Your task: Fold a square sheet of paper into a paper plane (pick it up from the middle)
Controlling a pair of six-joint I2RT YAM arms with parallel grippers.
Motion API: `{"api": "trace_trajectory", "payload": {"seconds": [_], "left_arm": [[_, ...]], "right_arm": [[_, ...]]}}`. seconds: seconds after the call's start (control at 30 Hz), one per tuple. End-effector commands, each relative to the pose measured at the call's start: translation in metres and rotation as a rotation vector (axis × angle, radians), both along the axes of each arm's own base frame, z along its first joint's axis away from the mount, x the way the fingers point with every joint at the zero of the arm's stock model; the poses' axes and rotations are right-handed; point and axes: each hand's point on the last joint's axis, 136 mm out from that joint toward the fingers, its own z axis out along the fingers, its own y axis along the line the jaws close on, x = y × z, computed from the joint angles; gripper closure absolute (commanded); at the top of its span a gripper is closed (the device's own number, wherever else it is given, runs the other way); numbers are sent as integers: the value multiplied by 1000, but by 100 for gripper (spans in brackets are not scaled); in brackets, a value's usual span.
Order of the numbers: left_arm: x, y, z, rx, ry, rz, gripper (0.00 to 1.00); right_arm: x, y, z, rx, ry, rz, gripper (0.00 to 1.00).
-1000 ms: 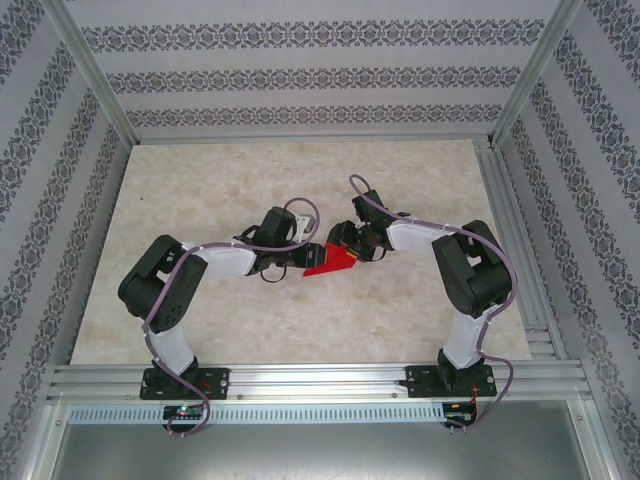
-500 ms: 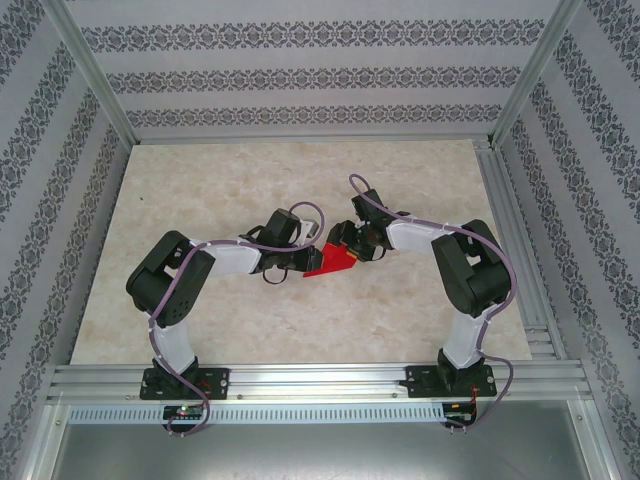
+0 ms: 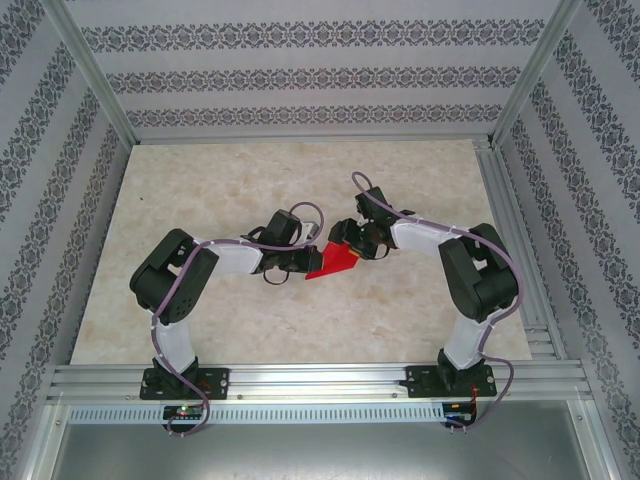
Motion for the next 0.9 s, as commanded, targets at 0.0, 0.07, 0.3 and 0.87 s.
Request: {"api": "trace_trajectory", "payload": {"seconds": [0.0, 0.07, 0.3, 0.87], "left_arm": [[3, -12, 7, -73, 35, 20, 92], [4, -11, 8, -83, 45, 35, 92], [5, -7, 6, -109, 85, 90, 92], [2, -8, -2, -131, 145, 104, 89]], "right_arm": [[-6, -3, 14, 8, -38, 35, 37], [-10, -3, 15, 16, -42, 42, 37], [-14, -1, 8, 8, -35, 63, 38], [-3, 1, -20, -53, 8, 66, 46]]}}
